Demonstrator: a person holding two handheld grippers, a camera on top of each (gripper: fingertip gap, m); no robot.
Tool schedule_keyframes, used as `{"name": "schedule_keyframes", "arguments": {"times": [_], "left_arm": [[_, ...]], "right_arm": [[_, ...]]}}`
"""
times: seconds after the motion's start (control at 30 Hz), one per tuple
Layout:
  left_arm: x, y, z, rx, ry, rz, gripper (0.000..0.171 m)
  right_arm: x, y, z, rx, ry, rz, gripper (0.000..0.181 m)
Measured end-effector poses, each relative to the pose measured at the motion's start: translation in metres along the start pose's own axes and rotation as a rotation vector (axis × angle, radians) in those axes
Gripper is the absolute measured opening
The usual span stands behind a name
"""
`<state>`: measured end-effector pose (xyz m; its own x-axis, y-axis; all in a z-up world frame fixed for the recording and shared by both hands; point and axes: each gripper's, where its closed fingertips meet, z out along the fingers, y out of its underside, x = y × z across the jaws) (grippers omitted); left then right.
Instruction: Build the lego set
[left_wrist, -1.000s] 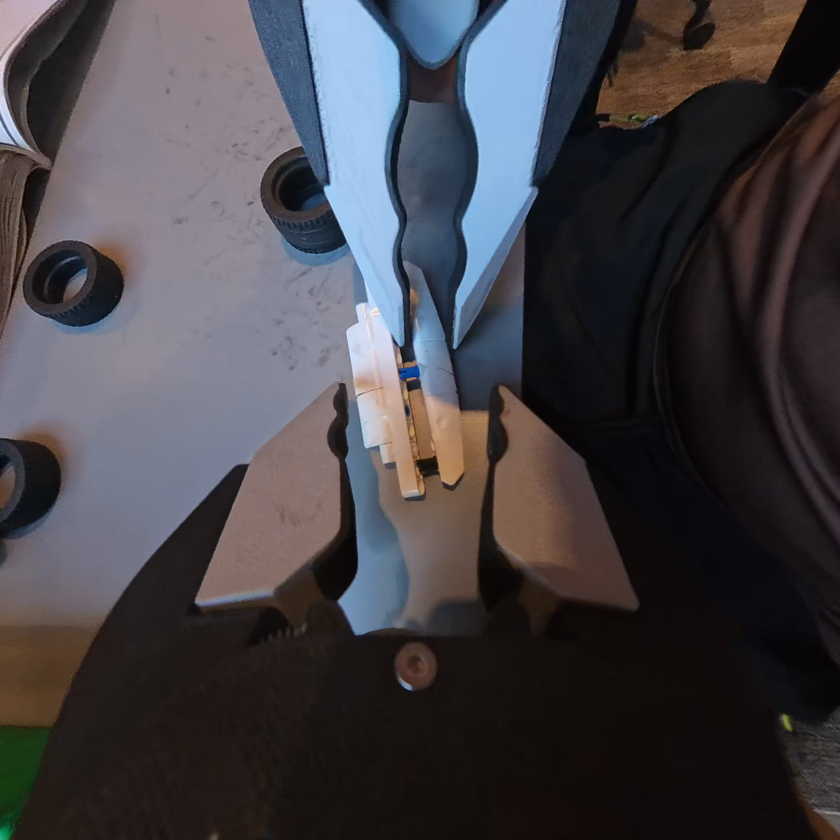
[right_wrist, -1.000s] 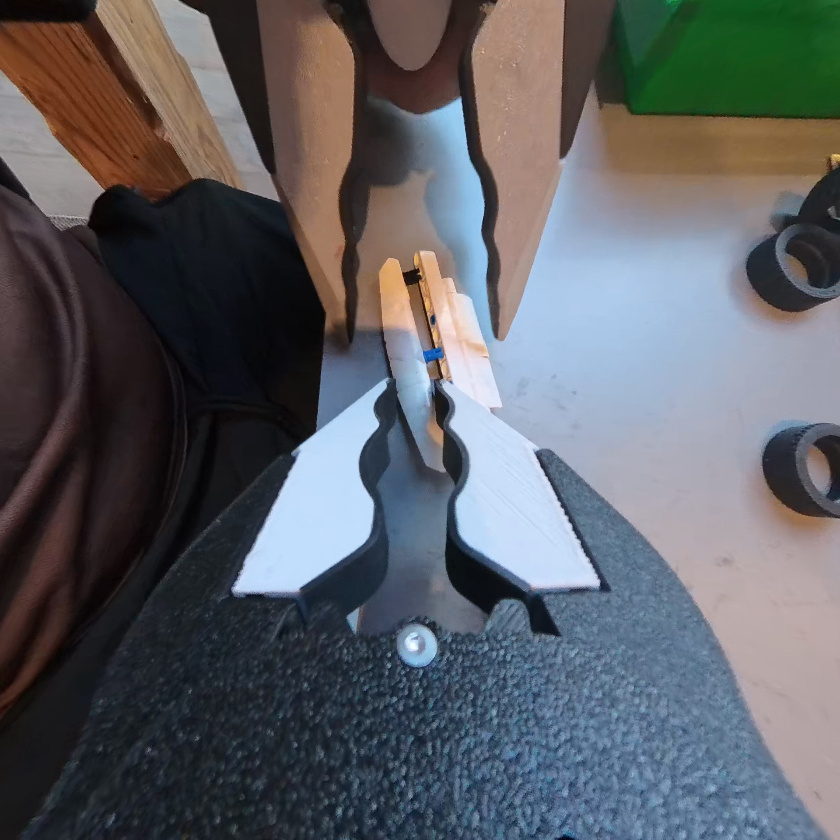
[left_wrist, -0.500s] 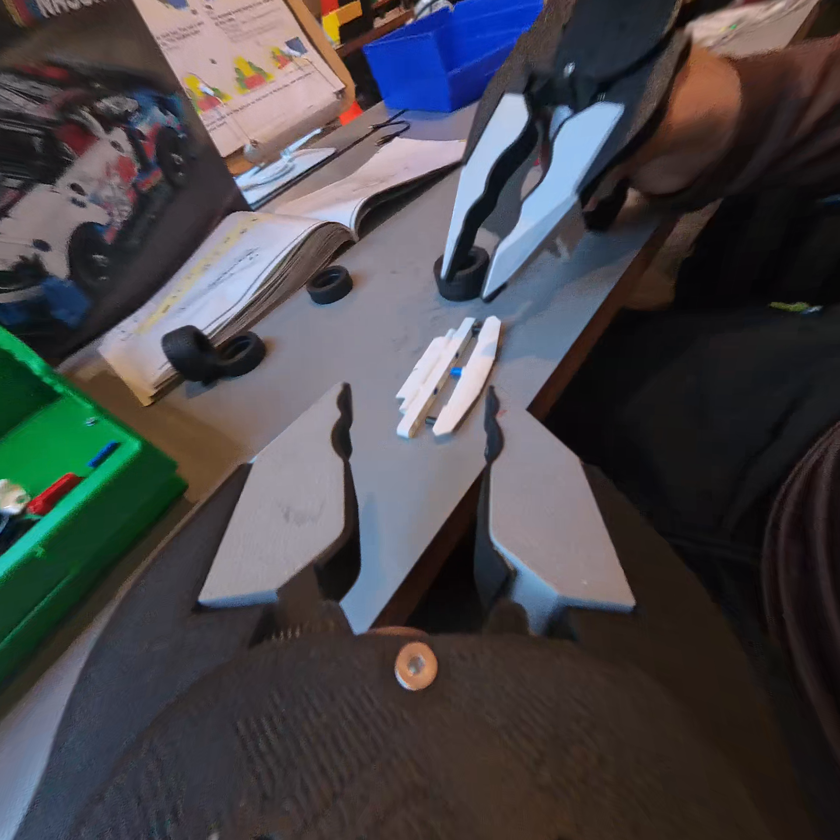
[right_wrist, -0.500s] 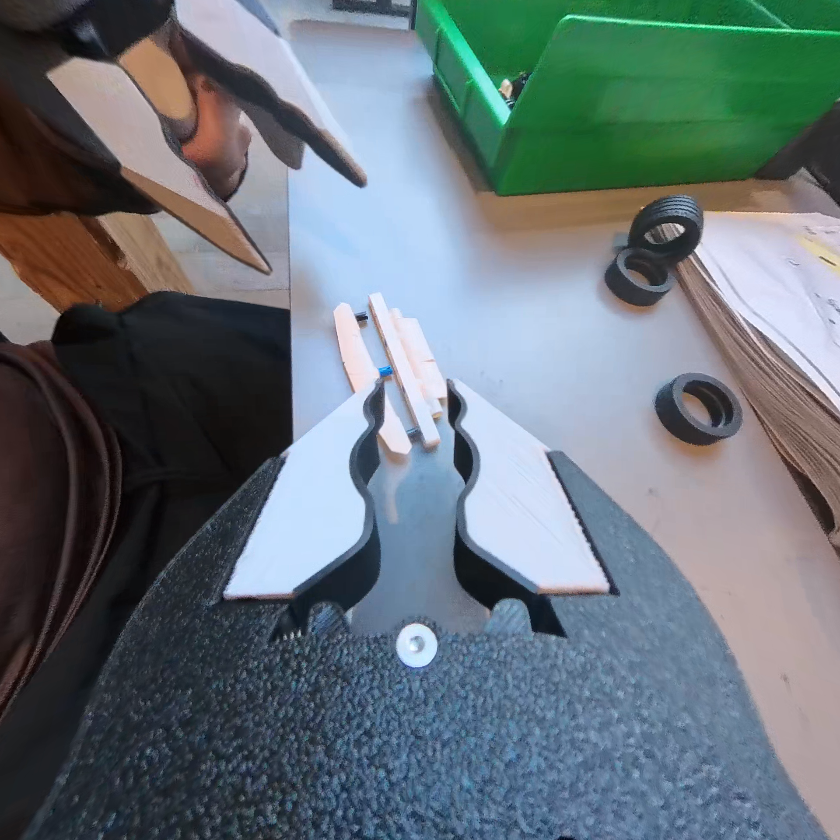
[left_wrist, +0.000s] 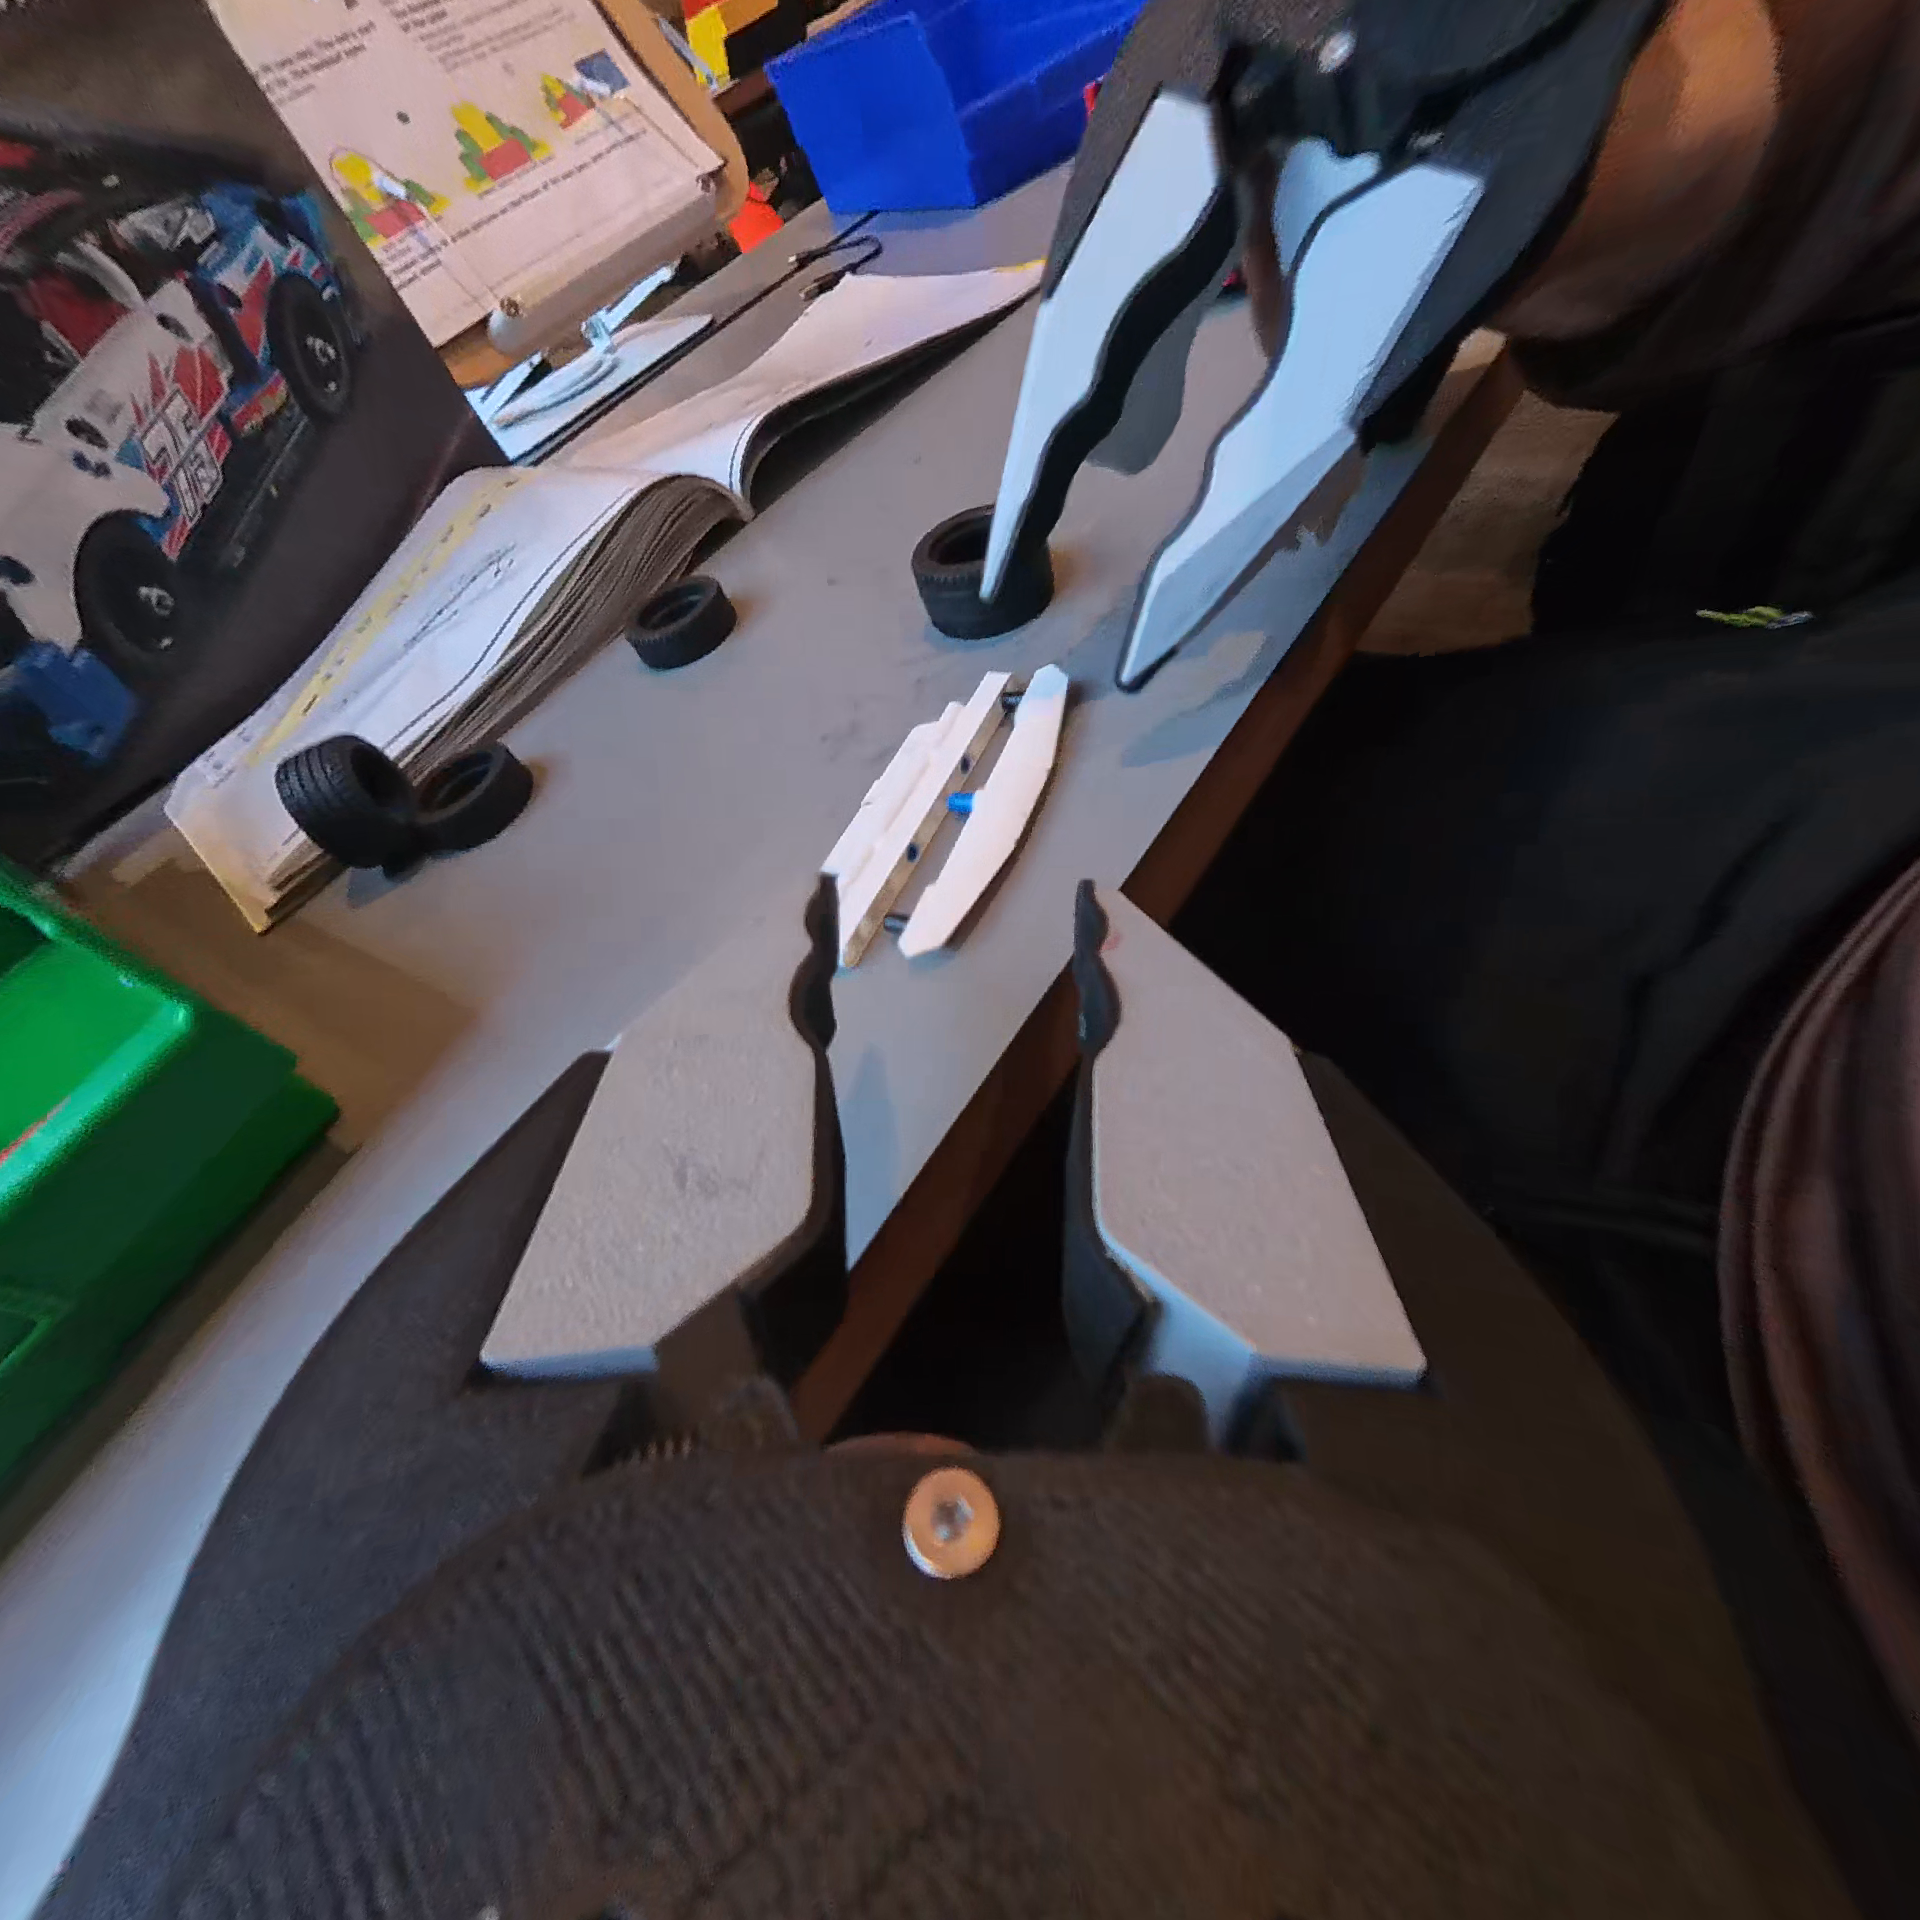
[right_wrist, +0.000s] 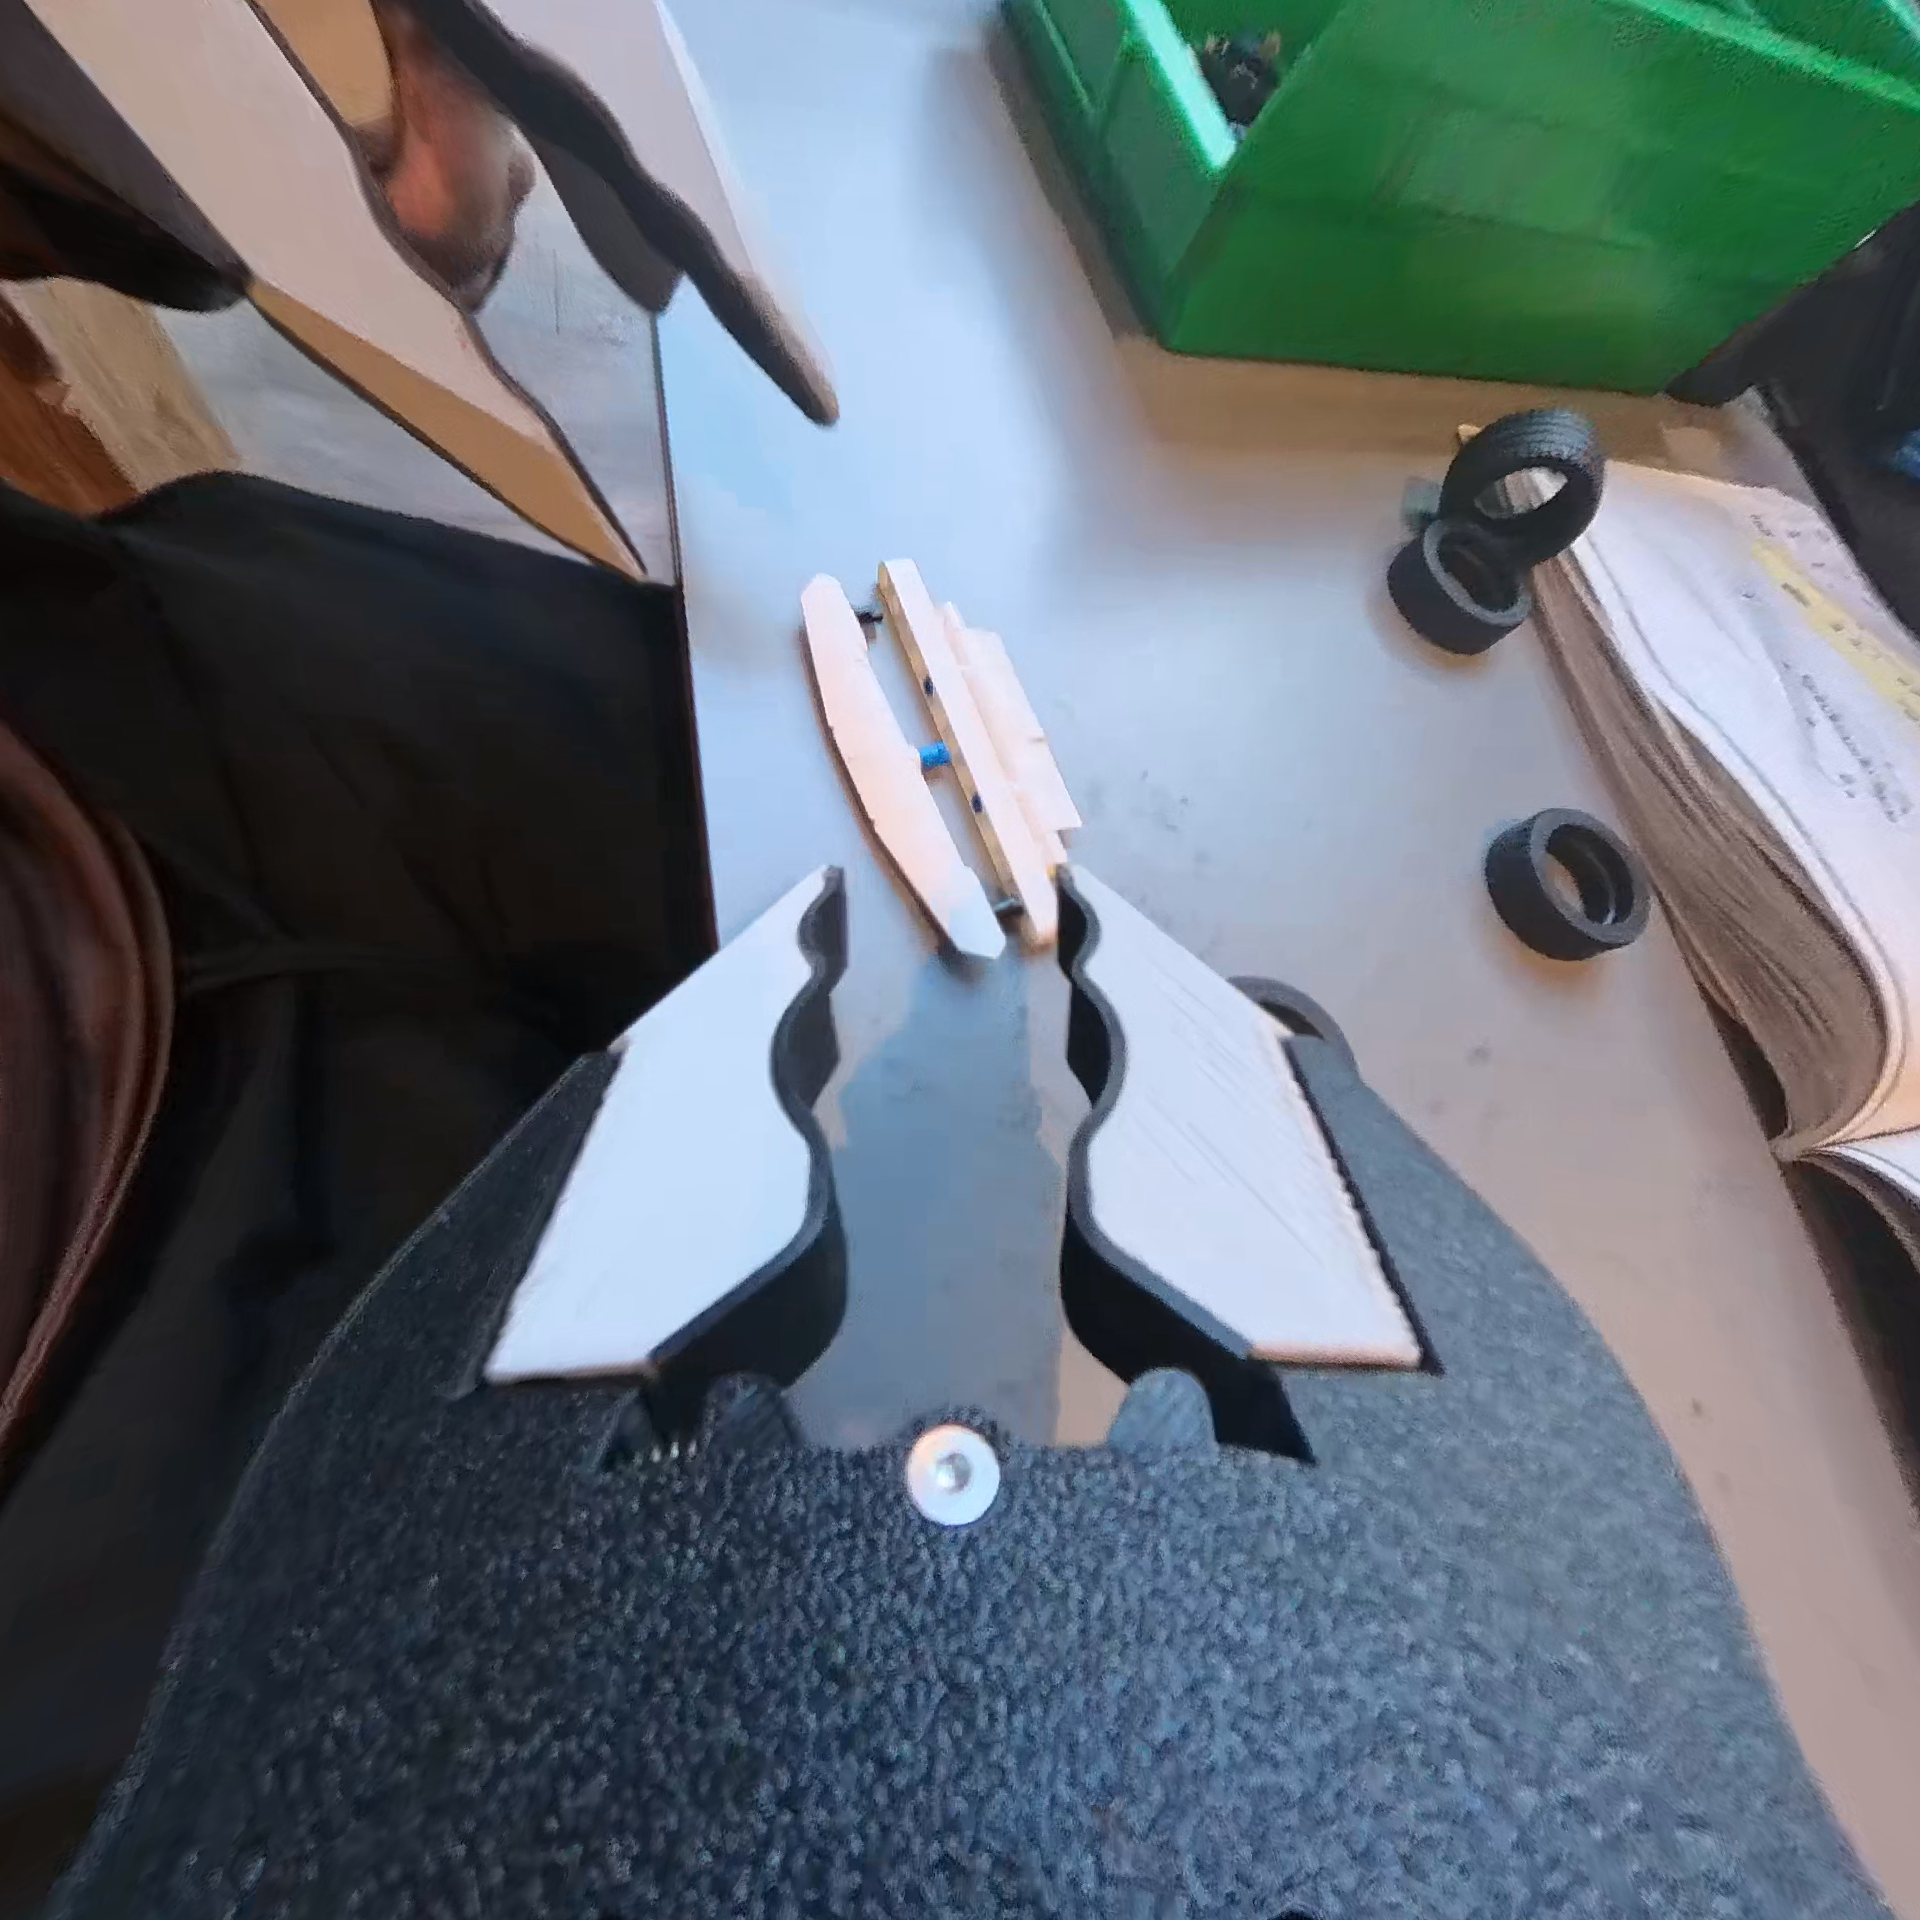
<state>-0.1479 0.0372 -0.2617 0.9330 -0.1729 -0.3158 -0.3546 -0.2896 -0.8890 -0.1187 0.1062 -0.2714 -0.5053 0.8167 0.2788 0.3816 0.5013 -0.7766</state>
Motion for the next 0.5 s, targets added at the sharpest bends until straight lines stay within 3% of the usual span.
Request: {"name": "schedule_keyframes", "arguments": {"times": [0.07, 0.5], "left_arm": [[0.001, -0.002, 0.001, -0.014, 0.002, 0.022, 0.042], [-0.01, 0.024, 0.02, -0.31, 0.246, 0.085, 0.061]], "right_arm": [[0.0, 0.005, 0.002, -0.025, -0.033, 0.015, 0.052], [0.001, 0.015, 0.005, -0.144, -0.168, -0.098, 0.047]]}}
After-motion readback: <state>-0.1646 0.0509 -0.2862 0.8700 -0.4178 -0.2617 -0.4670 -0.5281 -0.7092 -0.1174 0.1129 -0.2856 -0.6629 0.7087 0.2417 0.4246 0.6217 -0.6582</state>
